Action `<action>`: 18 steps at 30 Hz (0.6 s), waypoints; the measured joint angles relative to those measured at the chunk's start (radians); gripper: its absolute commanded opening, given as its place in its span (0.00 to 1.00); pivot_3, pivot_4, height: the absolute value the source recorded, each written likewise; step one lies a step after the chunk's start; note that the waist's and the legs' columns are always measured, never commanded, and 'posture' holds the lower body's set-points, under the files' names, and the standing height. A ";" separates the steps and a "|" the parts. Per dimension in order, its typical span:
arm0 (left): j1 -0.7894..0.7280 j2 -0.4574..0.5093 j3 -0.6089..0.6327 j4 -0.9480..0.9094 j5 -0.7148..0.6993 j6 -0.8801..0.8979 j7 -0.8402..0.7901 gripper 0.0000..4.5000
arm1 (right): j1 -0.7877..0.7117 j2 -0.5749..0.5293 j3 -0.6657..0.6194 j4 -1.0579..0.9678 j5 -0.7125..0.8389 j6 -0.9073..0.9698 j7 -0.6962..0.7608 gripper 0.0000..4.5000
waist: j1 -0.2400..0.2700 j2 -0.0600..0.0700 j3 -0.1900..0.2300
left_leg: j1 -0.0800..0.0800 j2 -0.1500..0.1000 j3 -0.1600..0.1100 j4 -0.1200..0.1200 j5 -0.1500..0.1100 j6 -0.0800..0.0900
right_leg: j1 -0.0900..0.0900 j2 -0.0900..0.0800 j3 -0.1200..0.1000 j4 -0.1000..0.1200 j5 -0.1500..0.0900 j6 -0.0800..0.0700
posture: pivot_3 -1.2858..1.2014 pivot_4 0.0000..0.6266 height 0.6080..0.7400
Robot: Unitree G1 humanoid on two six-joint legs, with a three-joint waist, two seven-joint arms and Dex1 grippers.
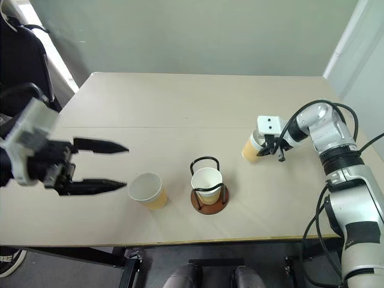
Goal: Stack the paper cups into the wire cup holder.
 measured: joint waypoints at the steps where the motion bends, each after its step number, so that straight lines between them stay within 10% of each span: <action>1: -0.021 0.004 0.027 0.009 -0.029 0.012 -0.001 1.00 | -0.001 -0.004 -0.003 -0.016 0.006 0.008 0.004 0.01 | 0.000 0.000 0.000 | 0.000 0.000 0.000 0.000 0.000 0.000 | 0.000 0.000 0.000 0.000 0.000 0.000 | 0.52 0.24 1.00; 11: 0.098 0.031 0.095 0.014 -0.055 0.047 -0.091 1.00 | -0.001 -0.046 -0.027 -0.078 0.078 0.089 0.038 0.01 | -0.002 0.001 0.000 | 0.002 0.001 0.000 0.000 0.000 0.000 | 0.001 0.000 0.000 0.000 0.000 -0.001 | 0.52 0.24 1.00; 18: 0.148 0.032 0.121 0.005 -0.034 0.040 -0.094 1.00 | -0.088 -0.210 -0.058 -0.515 0.629 0.447 0.047 0.01 | -0.006 0.001 0.001 | 0.000 0.003 0.001 -0.002 0.001 -0.002 | 0.001 0.004 0.001 -0.002 -0.004 -0.003 | 0.52 0.24 1.00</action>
